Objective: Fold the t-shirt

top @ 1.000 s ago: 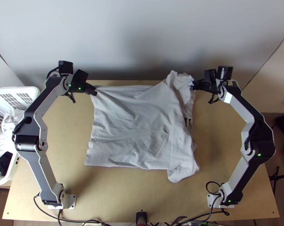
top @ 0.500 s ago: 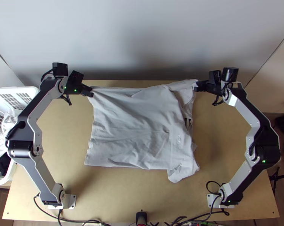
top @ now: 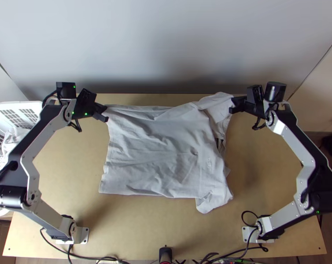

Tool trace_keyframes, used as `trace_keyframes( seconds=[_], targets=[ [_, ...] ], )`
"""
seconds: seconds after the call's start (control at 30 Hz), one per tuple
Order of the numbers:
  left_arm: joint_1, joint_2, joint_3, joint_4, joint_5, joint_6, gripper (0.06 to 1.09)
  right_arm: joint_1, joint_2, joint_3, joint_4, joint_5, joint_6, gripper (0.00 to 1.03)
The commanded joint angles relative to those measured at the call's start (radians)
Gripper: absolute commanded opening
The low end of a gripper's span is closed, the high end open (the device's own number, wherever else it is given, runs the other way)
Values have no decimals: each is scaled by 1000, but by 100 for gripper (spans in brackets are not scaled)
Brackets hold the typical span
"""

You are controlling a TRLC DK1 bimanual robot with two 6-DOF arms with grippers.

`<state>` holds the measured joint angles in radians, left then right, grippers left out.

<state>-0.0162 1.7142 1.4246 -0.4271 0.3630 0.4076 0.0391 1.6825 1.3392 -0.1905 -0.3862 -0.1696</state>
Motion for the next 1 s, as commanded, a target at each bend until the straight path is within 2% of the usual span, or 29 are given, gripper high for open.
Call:
trace_keyframes(
  seconds=[0.0,0.33,0.67,0.97],
  targets=[
    [-4,-94,-112,30,2,8,9,12,-122,-98,-7,1,-13,3],
    [16,-171,-243,60,22,16,9,16,-257,-181,-58,0,-36,3],
    [-11,-318,-359,59,76,17,9,91,-451,-348,-84,0,-56,3],
    [-19,-381,-437,60,97,39,9,100,-515,-407,-110,0,-82,3]
  ],
)
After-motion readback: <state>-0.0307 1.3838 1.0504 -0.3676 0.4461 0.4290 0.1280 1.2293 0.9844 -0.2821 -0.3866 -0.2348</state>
